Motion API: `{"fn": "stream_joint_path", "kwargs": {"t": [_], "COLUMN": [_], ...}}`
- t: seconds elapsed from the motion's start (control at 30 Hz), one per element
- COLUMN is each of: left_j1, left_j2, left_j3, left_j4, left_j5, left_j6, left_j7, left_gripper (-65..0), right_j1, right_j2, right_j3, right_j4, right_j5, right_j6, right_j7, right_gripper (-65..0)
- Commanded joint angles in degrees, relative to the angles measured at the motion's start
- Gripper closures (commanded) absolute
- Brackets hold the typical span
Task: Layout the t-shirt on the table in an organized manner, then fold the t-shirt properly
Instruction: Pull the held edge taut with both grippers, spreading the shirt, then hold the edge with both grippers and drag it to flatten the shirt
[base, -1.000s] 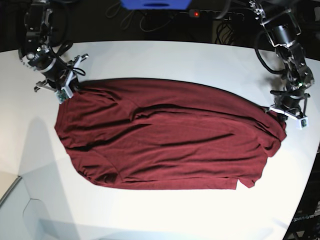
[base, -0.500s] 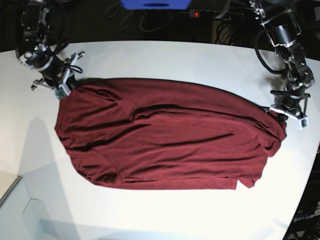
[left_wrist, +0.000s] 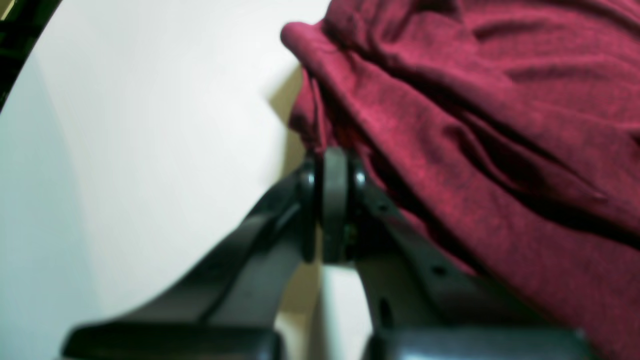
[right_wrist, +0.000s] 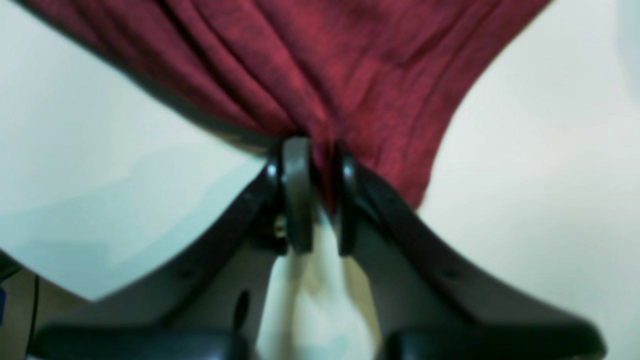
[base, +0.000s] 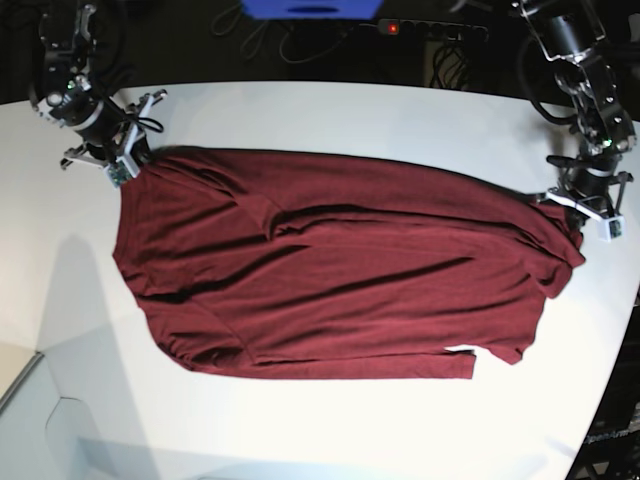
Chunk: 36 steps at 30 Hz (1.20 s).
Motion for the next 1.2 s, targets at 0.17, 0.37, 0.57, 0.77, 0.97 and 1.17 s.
{"fn": "stream_joint_path", "kwargs": {"t": [0.17,0.37,0.57,0.77,0.97,1.17], "left_j1": [2.4,4.8,7.5,8.2,8.2,7.9], "left_j2": [-0.7,-0.9,-0.6,-0.6,-0.6,-0.6], "left_j3": [-4.7,-5.2,-5.5,-5.5,-5.4,-5.3], "left_j4": [4.4,4.5,7.6,8.6,8.2,8.2], "left_j5": [-0.5,-0.5,-0.5,-0.5,-0.5,-0.5], "left_j6": [0.0,0.0,0.0,0.0,0.0,0.0], "left_j7": [-1.3,-1.3,-1.3,-1.3,-1.3,-1.3], "left_gripper": [-0.1,-0.1,-0.1,-0.1,-0.1,-0.1], "right_j1": [-2.9,-4.6,-5.6,-6.3,-6.3,-4.7], "right_j2": [1.4,1.1,0.8,-0.7,-4.0,-4.2], "right_j3": [0.4,2.8,4.7,4.7,7.3,7.3], "right_j4": [1.1,1.7,2.7,3.5,6.7,7.5], "right_j5": [0.6,0.6,0.6,0.6,0.6,0.6], "right_j6": [0.2,0.2,0.2,0.2,0.2,0.2], "right_j7": [0.7,0.7,0.7,2.2,2.5,2.5], "right_gripper": [-6.2,-3.5,-3.1,-4.7,-17.1,-24.5]}}
